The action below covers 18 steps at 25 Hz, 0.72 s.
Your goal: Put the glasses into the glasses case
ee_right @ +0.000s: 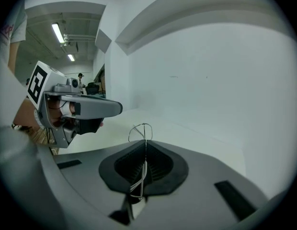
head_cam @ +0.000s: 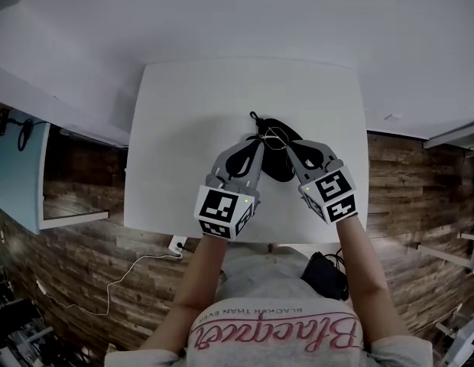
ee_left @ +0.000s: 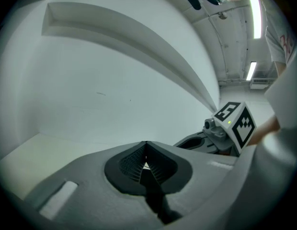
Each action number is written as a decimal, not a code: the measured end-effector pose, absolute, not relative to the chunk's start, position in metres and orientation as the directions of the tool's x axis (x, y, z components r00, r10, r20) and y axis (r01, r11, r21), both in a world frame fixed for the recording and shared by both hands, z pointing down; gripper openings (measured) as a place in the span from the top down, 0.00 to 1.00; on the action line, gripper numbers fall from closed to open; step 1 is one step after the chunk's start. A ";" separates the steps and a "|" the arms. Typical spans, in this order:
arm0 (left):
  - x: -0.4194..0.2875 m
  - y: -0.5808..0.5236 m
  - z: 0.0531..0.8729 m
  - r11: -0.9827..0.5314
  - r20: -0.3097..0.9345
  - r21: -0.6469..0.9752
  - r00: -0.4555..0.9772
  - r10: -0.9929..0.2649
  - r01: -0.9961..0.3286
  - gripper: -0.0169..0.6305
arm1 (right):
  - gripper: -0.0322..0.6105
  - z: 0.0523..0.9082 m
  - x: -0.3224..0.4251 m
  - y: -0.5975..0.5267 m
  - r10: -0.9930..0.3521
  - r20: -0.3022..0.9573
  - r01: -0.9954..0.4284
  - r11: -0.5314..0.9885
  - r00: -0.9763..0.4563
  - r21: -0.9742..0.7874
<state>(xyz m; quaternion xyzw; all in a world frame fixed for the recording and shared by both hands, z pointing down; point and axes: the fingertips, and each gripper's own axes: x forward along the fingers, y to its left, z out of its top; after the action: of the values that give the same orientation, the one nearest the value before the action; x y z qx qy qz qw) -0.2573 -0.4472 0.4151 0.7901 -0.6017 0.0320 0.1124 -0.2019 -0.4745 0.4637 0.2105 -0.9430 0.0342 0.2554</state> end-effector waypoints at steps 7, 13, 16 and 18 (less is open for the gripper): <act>-0.271 -0.465 0.440 -0.252 0.223 0.174 0.287 -0.932 -0.952 0.97 | 0.93 0.499 -0.210 -0.500 -0.320 0.577 -0.375 0.927 -0.751 0.025; -0.275 -0.476 0.460 -0.256 0.242 0.195 0.299 -0.923 -0.947 0.97 | 0.93 0.529 -0.215 -0.514 -0.291 0.621 -0.347 0.937 -0.728 0.033; -0.276 -0.480 0.470 -0.253 0.254 0.206 0.301 -0.919 -0.945 0.97 | 0.93 0.543 -0.216 -0.519 -0.281 0.658 -0.336 0.941 -0.699 0.045; -0.278 -0.482 0.473 -0.250 0.256 0.215 0.301 -0.918 -0.944 0.97 | 0.93 0.551 -0.217 -0.522 -0.276 0.678 -0.335 0.941 -0.681 0.047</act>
<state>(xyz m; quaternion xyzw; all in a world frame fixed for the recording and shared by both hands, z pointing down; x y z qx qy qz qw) -0.2781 -0.4820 0.4733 0.7896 -0.5897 0.0388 0.1652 -0.2168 -0.5224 0.5512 0.1667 -0.9159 0.0403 0.3630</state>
